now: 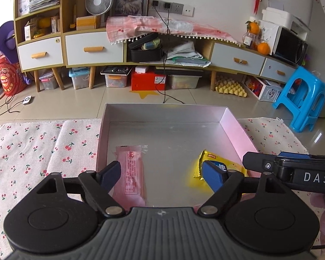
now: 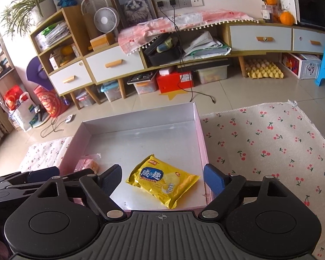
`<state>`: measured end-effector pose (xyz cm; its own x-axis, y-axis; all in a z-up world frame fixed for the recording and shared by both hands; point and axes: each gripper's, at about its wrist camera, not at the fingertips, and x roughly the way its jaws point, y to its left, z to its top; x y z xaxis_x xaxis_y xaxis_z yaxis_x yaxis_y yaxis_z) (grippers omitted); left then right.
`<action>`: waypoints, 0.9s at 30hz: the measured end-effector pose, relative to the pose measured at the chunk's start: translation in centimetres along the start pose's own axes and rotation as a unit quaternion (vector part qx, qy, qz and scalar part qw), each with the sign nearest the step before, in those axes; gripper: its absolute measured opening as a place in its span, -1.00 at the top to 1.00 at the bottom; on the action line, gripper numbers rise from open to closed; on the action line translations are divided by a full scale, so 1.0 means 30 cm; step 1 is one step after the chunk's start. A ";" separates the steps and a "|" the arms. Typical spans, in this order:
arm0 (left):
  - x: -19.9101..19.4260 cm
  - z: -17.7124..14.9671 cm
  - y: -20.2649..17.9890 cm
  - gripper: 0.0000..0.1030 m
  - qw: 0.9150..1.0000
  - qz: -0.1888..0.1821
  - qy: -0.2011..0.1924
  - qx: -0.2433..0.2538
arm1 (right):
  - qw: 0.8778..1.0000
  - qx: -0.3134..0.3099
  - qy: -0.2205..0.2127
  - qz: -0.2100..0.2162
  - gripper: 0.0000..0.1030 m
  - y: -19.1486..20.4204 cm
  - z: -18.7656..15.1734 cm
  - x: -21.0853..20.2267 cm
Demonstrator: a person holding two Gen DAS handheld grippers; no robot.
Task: Organize snacks
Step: 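Move left tool to white stick bar while right tool approaches green biscuit pack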
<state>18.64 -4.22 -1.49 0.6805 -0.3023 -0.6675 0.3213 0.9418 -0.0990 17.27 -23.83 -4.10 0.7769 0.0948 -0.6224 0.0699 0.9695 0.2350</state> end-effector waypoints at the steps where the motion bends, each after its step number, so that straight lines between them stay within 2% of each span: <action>1: -0.008 -0.002 0.001 -0.65 1.000 -0.001 -0.001 0.000 | 1.000 -0.007 -0.005 -0.001 -0.73 0.003 -0.001 -0.015; 5: -0.046 -0.019 0.016 -0.86 1.000 -0.011 0.000 -0.010 | 0.999 -0.029 -0.013 -0.007 -0.80 0.007 -0.017 -0.064; 12: -0.104 -0.056 0.027 -0.98 1.000 -0.014 0.008 0.008 | 0.998 -0.055 -0.016 0.010 -0.87 0.004 -0.063 -0.153; 20: -0.153 -0.121 0.057 -0.99 0.998 0.009 0.009 0.058 | 0.997 -0.069 -0.003 0.031 -0.88 0.013 -0.143 -0.222; 27: -0.182 -0.167 0.096 -0.99 0.998 0.013 0.031 0.059 | 0.993 -0.106 0.012 0.041 -0.89 0.046 -0.219 -0.243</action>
<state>12.55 0.88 -1.83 0.6492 -0.2655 -0.7128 0.3822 0.9241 0.0039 7.60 -21.70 -4.14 0.7596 0.1786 -0.6254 -0.1281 0.9838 0.1254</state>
